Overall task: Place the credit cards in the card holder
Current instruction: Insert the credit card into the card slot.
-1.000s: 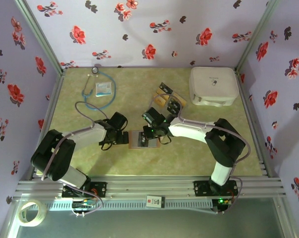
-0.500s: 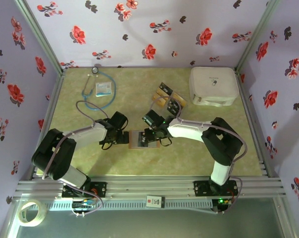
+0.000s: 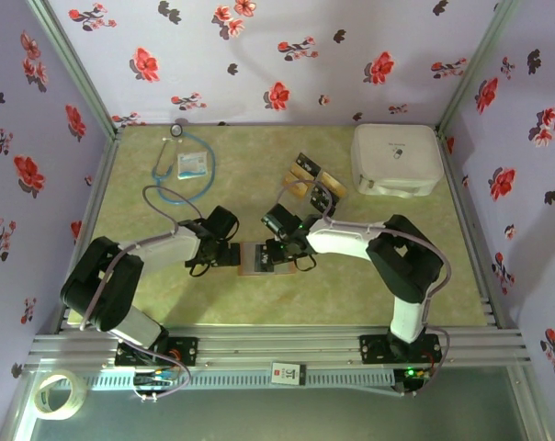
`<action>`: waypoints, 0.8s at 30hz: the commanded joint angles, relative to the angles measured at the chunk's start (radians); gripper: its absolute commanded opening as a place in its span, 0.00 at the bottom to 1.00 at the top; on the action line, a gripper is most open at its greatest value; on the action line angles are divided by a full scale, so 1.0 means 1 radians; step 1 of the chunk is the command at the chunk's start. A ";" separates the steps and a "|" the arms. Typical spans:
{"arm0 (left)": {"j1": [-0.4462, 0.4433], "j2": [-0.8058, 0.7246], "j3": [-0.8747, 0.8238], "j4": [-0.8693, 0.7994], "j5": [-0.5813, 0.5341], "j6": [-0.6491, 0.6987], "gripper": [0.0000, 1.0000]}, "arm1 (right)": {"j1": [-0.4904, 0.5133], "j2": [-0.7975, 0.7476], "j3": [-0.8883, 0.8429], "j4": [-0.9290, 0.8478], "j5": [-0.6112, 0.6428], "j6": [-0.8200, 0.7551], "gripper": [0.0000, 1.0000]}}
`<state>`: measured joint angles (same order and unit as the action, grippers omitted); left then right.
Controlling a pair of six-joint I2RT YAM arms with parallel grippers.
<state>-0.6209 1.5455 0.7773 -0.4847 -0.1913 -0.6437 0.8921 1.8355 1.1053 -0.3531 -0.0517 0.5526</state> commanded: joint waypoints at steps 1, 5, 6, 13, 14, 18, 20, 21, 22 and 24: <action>-0.013 0.054 -0.009 0.029 0.003 0.014 1.00 | 0.016 0.024 0.033 0.003 -0.014 0.005 0.07; -0.015 0.056 -0.011 0.035 0.003 0.011 1.00 | 0.026 0.042 0.054 0.000 -0.020 0.005 0.07; -0.015 0.057 -0.012 0.036 0.003 0.012 1.00 | 0.028 0.046 0.059 0.000 -0.020 0.005 0.07; -0.021 0.067 -0.012 0.041 0.006 0.008 1.00 | 0.048 0.072 0.094 -0.005 -0.028 0.007 0.07; -0.022 0.067 -0.012 0.043 0.006 0.008 1.00 | 0.051 0.077 0.099 -0.006 -0.029 0.006 0.07; -0.027 0.068 -0.015 0.046 0.008 0.007 1.00 | 0.058 0.090 0.115 -0.002 -0.040 0.011 0.07; -0.028 0.068 -0.013 0.046 0.010 0.005 1.00 | 0.060 0.094 0.120 0.000 -0.047 0.014 0.07; -0.028 0.065 -0.013 0.046 0.012 0.004 1.00 | 0.061 0.094 0.122 0.002 -0.051 0.014 0.07; -0.029 0.063 -0.013 0.046 0.013 0.003 1.00 | 0.062 0.092 0.122 -0.001 -0.053 0.015 0.07; -0.028 0.054 -0.012 0.042 0.014 0.002 1.00 | 0.062 0.077 0.113 0.000 -0.044 0.012 0.07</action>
<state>-0.6312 1.5520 0.7807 -0.4835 -0.1993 -0.6441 0.9409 1.9118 1.2045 -0.3538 -0.0792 0.5533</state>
